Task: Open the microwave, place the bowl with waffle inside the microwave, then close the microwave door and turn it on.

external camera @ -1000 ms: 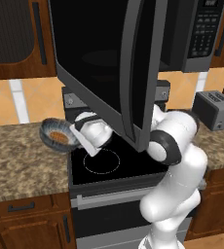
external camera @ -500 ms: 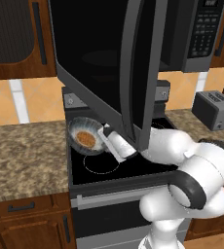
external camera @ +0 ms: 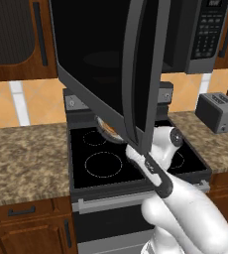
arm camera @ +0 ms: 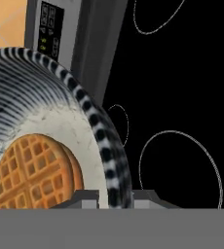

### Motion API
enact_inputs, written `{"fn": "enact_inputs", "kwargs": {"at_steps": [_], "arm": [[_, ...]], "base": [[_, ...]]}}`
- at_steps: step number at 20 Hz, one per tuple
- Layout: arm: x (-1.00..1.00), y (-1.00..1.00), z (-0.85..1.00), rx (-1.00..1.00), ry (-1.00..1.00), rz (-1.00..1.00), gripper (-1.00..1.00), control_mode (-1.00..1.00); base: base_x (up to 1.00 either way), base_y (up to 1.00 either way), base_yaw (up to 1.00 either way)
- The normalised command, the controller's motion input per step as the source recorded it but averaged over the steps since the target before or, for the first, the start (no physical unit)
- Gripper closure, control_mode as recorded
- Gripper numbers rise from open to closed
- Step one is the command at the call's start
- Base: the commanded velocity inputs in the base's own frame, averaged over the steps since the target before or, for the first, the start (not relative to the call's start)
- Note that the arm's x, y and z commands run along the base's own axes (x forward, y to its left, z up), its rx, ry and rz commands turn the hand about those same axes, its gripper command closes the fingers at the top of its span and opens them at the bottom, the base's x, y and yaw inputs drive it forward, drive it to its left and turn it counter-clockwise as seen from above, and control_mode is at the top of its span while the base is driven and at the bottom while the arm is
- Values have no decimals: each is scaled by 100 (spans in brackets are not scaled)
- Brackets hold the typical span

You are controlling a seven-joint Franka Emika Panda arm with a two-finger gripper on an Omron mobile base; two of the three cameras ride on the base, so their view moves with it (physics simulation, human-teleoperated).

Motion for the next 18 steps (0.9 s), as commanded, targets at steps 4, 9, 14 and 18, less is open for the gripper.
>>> {"fn": "enact_inputs", "kwargs": {"at_steps": [4, 9, 14, 18], "arm": [[-77, -77, 100, 1, 22, -35, 100, -100], [-93, -90, 100, -1, 39, -21, 100, -100], [-58, -12, 100, 0, 17, 9, 100, -100], [-34, 15, 100, -11, 4, 19, 100, -100]], "base": [[0, 0, 0], [0, 0, 0], [0, 0, 0], [0, 0, 0]]}}
